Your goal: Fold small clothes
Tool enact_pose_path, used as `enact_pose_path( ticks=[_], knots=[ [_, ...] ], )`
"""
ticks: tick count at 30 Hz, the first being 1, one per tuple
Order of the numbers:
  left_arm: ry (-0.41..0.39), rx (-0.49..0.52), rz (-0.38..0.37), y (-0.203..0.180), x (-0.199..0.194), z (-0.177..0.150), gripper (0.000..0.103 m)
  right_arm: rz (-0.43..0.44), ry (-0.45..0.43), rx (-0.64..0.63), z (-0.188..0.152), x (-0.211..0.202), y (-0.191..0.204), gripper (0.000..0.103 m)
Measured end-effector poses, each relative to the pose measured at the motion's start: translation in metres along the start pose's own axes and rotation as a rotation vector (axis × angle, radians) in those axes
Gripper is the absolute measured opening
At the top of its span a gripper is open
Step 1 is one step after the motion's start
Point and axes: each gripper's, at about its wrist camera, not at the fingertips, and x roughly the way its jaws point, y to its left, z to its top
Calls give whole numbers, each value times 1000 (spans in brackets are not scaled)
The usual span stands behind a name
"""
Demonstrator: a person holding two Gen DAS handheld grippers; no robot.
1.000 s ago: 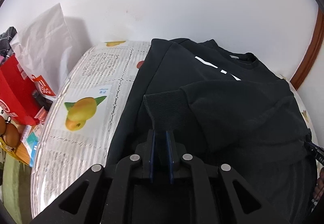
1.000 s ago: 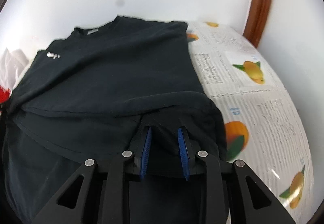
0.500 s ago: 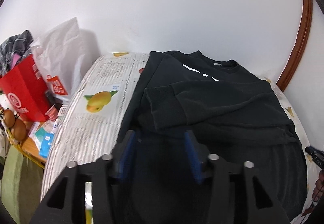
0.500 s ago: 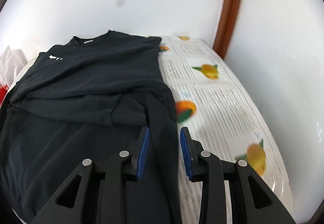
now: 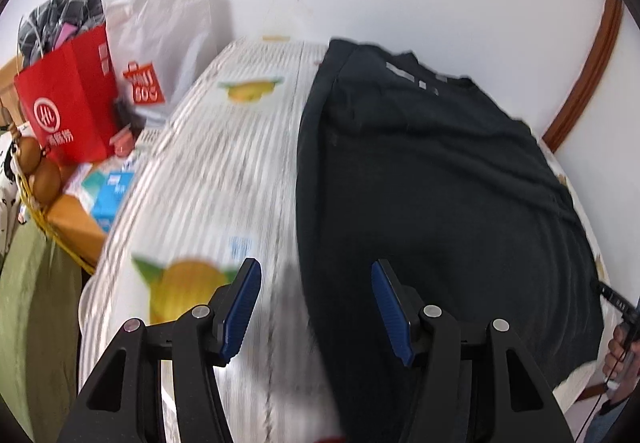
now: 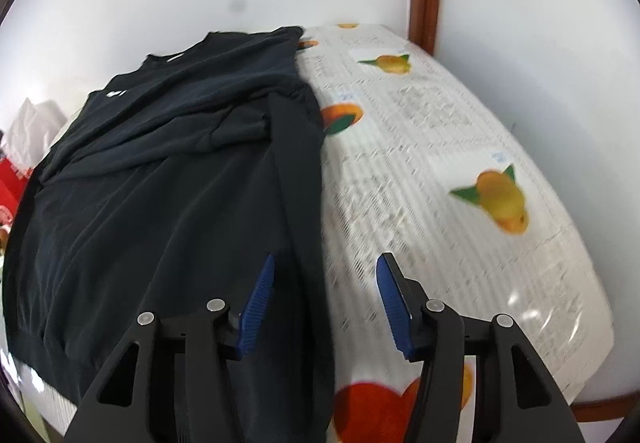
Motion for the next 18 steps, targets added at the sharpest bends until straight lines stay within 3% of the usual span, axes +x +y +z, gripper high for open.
enact_pose_path(
  ticks=[3, 7, 13, 14, 15, 16, 17, 18],
  knots=[
    [34, 19, -13, -2, 5, -17, 55, 24, 1, -7, -14, 3, 4, 54],
    [59, 45, -40, -14, 9, -28, 55, 39, -61, 5, -25, 1, 8, 55],
    [41, 107, 50, -35, 12, -36, 56, 14, -40, -51, -17, 11, 37, 56],
    [40, 110, 59, -36, 12, -36, 54, 3, -38, -60, -17, 11, 41, 52],
    [39, 111, 65, -38, 12, -37, 46, 7, -39, -66, -17, 12, 44, 48],
    [39, 112, 62, -39, 11, -38, 40, 36, -42, -71, -17, 11, 45, 35],
    [44, 108, 50, -39, 9, -38, 24, 61, -45, -73, -17, 10, 44, 16],
    [55, 99, 38, -40, 8, -39, 9, 80, -45, -73, -17, 10, 43, 14]
  ],
)
